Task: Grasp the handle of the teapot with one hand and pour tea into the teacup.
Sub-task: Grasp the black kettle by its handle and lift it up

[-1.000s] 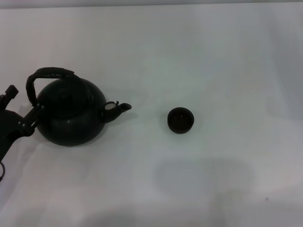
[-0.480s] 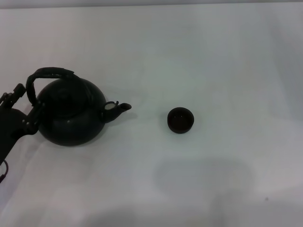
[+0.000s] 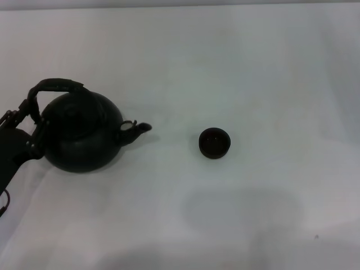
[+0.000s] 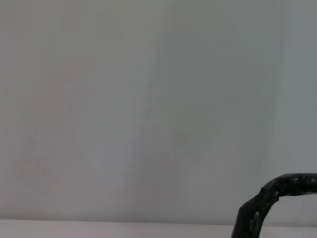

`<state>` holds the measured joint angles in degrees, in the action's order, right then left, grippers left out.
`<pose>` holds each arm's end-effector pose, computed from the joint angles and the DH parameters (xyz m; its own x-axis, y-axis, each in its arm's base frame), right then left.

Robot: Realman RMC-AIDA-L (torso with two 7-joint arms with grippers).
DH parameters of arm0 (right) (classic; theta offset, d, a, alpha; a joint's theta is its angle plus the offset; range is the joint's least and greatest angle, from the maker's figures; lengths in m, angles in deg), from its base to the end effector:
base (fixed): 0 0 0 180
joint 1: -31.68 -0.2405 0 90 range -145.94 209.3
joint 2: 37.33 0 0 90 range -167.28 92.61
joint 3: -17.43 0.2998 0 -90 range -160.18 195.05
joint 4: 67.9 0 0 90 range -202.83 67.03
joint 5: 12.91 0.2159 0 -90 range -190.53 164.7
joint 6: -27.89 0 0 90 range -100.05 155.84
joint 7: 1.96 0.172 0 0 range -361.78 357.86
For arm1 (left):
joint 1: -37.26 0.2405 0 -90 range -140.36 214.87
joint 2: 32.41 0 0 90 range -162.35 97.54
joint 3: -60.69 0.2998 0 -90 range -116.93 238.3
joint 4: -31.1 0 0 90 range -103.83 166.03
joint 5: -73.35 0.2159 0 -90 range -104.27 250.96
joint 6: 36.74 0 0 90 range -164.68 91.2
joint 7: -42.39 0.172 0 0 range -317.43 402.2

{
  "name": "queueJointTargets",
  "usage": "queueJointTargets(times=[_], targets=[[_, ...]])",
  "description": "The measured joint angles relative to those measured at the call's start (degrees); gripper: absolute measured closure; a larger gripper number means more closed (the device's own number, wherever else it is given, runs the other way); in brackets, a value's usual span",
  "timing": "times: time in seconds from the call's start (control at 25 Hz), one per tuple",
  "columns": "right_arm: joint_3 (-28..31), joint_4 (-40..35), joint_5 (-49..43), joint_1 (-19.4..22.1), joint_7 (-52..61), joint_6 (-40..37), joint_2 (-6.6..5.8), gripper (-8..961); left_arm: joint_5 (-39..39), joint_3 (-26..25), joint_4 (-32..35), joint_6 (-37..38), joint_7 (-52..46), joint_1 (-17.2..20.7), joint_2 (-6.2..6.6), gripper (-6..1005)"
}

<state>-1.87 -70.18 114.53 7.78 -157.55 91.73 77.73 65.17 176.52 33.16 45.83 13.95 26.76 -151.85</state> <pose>0.4485 0.3634 0.0450 0.6048 0.0034 -0.7964 -0.7882 0.1450 -0.5980 -0.3975 0.2467 -0.0691 0.5792 0.1210 0.8062 0.7795 -0.3716 -0.5042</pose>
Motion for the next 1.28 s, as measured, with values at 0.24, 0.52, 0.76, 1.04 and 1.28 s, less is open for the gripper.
queueJointTargets(times=[0.24,0.52,0.76,1.04,1.28], targets=[[0.06,0.0,0.0,0.0,0.02,-0.03,-0.01,115,0.04,0.01,0.56,-0.26,0.17,-0.1,0.07,503],[0.06,0.0,0.0,0.0,0.02,-0.04,0.04,115,0.17,0.0,0.73,-0.31,0.23,-0.61,0.09,582],[0.06,0.0,0.0,0.0,0.03,-0.04,0.08,115,0.27,0.01,1.05,-0.31,0.23,-0.67,0.09,585],[0.06,0.0,0.04,0.0,0.02,-0.72,0.06,115,0.12,0.0,1.31,0.01,0.24,-0.06,0.09,589],[0.06,0.0,0.09,0.0,0.02,-0.79,0.02,114,0.06,0.0,1.23,-0.23,0.26,-0.18,0.09,616]])
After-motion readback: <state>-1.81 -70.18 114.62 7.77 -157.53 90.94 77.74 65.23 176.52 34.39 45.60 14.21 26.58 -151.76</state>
